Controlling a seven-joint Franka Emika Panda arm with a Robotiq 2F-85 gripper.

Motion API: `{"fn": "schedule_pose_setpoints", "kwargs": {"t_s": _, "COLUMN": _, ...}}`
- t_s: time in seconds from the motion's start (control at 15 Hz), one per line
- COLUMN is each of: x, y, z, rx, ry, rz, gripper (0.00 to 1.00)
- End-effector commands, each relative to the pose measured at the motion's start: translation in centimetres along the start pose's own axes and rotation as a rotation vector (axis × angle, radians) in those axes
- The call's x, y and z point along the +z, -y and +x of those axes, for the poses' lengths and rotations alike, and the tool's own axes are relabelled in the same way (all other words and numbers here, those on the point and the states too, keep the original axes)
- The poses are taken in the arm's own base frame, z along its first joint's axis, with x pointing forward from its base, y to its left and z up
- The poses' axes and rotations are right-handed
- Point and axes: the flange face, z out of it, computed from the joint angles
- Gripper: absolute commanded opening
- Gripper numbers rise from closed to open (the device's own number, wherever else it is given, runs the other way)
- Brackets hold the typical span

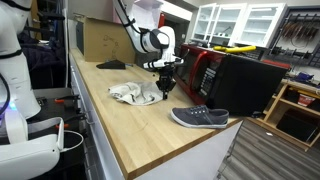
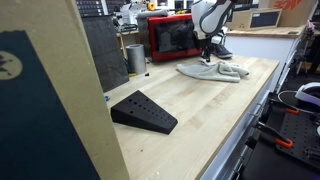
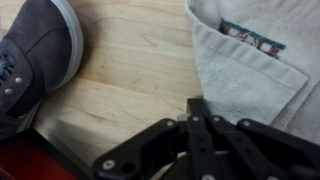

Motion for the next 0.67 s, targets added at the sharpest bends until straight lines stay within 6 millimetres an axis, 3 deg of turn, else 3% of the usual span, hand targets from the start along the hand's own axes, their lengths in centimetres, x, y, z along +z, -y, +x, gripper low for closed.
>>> {"fn": "schedule_pose_setpoints", "kwargs": {"t_s": 0.0, "x": 0.0, "y": -1.2, "z": 0.7, "rx": 0.01, "ry": -0.005, "rz": -0.004, "gripper": 0.0}}
{"fn": "schedule_pose_setpoints", "kwargs": {"t_s": 0.33, "x": -3.7, "y": -1.3, "z": -0.7, "rx": 0.078, "ry": -0.082, "rz": 0.032, "gripper": 0.0}}
{"fn": "schedule_pose_setpoints", "kwargs": {"t_s": 0.6, "x": -5.2, "y": 1.0, "z": -1.7, "rx": 0.09, "ry": -0.019, "rz": 0.168, "gripper": 0.0}}
